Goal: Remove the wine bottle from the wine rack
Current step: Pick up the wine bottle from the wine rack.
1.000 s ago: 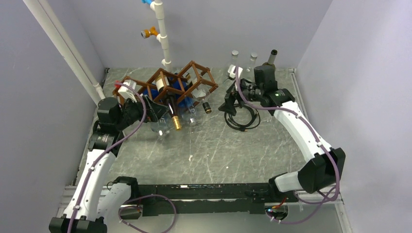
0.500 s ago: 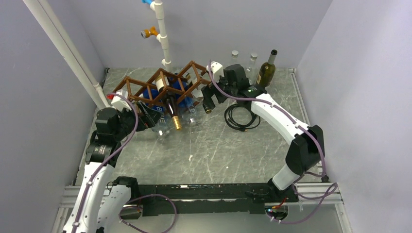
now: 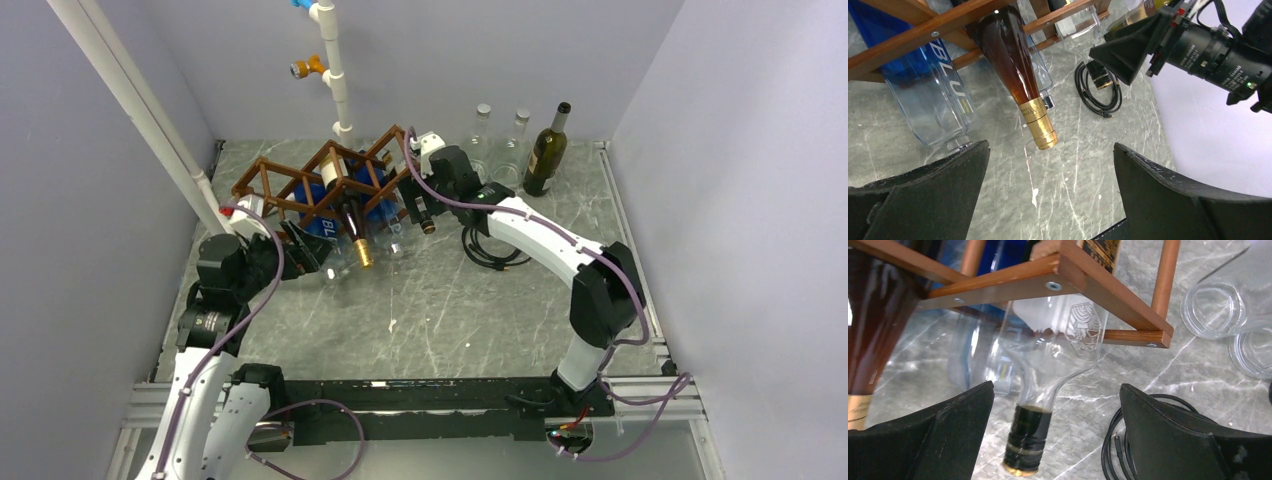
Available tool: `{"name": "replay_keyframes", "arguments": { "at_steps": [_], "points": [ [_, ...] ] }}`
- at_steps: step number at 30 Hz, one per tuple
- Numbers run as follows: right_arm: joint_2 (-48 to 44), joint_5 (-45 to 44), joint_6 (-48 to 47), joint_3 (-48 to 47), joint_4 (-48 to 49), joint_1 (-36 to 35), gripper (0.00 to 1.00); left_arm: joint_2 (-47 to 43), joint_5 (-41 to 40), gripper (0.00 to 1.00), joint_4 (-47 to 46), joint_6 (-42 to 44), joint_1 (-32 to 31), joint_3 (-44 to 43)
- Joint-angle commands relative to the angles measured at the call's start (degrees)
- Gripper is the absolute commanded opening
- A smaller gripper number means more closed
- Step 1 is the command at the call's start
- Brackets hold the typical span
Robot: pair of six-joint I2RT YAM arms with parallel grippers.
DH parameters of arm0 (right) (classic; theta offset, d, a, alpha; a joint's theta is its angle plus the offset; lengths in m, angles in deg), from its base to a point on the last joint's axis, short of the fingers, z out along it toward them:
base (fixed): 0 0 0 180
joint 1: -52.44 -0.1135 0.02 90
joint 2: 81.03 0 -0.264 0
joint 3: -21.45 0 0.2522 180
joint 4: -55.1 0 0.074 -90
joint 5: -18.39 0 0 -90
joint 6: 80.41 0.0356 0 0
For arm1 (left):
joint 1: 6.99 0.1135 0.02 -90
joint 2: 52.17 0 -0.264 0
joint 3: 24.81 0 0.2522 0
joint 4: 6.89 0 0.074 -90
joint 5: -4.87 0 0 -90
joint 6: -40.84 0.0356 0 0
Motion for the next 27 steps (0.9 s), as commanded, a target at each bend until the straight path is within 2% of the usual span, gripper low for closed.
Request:
{"name": "replay_keyframes", "arguments": {
  "at_steps": [1, 12, 27],
  "points": [
    [2.01, -4.02, 1.43, -2.42, 2.31, 0.16, 0.99, -0.99, 2.40, 1.00, -3.19, 0.38, 0.22, 0.70],
    [5.95, -2.94, 2.47, -3.68, 1.31, 0.16, 0.95, 1.40, 4.99, 1.00, -5.65, 1.16, 0.22, 1.94],
    [7.97, -2.16, 2.89, -4.42, 0.60, -0.43, 0.81, 2.80, 6.59, 1.00, -6.84, 1.56, 0.21, 2.84]
  ]
}}
